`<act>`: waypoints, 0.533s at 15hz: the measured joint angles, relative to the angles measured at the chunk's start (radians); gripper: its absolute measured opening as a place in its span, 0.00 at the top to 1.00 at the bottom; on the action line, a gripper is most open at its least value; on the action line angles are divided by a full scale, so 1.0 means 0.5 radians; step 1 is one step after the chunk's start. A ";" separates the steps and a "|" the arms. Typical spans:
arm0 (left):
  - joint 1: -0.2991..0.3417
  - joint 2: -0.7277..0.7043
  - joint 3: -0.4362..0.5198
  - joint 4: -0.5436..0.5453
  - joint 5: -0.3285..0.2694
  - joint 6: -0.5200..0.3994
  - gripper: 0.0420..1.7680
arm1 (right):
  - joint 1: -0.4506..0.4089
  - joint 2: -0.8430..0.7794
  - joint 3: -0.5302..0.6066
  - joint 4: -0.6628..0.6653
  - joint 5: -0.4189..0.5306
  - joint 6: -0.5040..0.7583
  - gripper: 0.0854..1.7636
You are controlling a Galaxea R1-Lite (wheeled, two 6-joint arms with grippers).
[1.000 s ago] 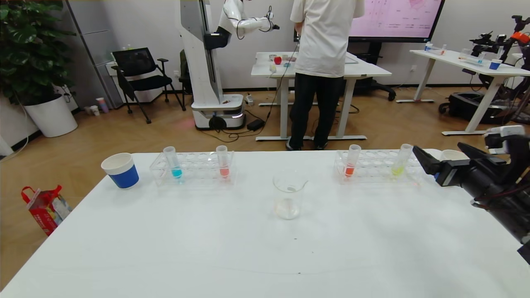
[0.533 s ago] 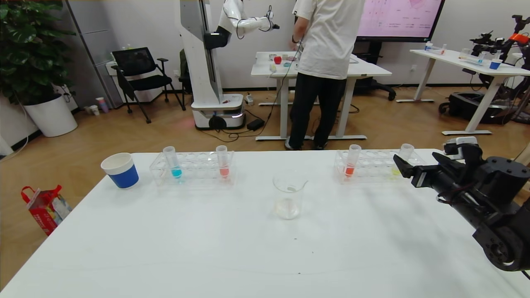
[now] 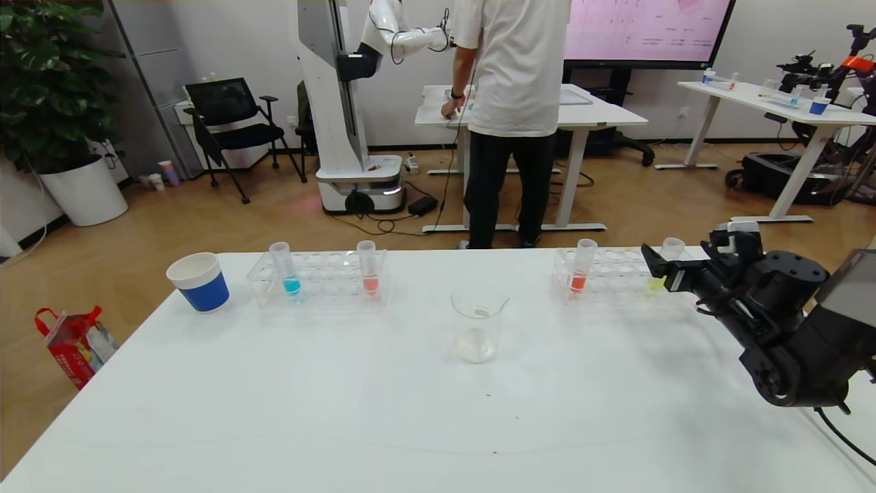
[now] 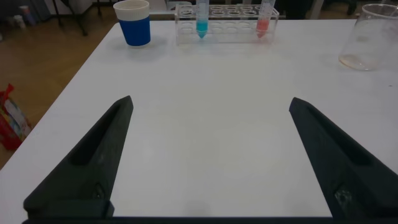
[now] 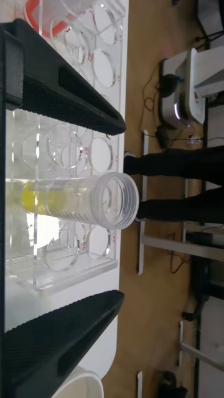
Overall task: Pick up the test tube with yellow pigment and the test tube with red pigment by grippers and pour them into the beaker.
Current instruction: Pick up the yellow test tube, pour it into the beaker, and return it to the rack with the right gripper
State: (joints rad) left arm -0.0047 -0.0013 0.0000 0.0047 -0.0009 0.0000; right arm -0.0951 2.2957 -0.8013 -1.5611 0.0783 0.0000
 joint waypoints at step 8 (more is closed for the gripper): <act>0.000 0.000 0.000 -0.001 -0.001 0.000 0.01 | 0.002 0.119 -0.099 0.000 0.029 0.000 0.16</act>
State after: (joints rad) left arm -0.0047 -0.0013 0.0000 0.0043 -0.0013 0.0000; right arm -0.0943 2.3553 -0.8509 -1.5611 0.0928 0.0000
